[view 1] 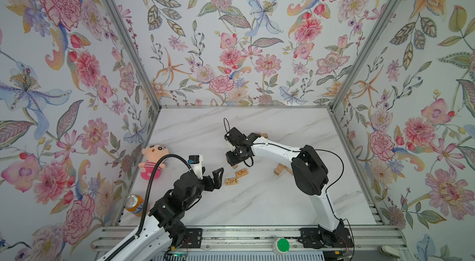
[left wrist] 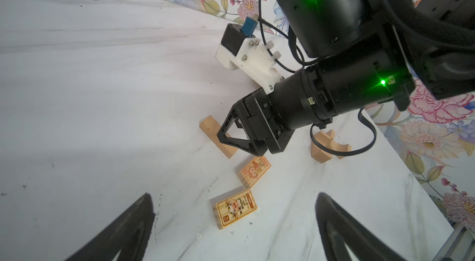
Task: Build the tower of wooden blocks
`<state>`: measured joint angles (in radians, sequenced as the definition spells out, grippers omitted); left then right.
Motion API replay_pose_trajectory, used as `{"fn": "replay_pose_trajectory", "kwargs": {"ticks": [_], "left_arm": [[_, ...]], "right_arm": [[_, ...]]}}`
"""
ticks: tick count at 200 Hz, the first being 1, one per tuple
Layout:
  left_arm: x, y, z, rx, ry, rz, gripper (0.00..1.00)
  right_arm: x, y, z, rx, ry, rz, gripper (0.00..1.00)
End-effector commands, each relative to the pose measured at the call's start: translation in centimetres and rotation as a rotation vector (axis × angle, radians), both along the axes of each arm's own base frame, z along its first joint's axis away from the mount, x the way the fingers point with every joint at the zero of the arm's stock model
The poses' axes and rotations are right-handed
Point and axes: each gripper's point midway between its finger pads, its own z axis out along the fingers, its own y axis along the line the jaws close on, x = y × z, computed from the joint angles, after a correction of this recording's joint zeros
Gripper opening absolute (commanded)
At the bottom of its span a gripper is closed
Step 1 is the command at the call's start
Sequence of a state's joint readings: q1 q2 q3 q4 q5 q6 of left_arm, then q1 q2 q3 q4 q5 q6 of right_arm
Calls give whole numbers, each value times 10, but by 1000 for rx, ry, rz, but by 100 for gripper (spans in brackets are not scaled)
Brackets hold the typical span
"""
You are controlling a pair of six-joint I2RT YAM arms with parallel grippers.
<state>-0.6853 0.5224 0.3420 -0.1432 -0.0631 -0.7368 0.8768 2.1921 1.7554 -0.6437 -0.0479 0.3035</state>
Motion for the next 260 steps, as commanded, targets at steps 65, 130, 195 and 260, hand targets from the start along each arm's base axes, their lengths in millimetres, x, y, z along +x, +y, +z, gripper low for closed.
{"fn": "replay_pose_trajectory", "kwargs": {"ticks": [65, 130, 195, 260], "left_arm": [[-7, -4, -25, 1, 79, -32, 98], [-3, -5, -22, 17, 69, -34, 99], [0, -4, -14, 32, 48, -26, 99], [4, -7, -9, 49, 33, -35, 99]], "right_arm": [[-4, -4, -30, -76, 50, -9, 47], [4, -7, -28, -84, 41, -19, 29], [5, -4, -35, -89, 53, -17, 41], [13, -11, -23, -85, 33, -40, 27]]}}
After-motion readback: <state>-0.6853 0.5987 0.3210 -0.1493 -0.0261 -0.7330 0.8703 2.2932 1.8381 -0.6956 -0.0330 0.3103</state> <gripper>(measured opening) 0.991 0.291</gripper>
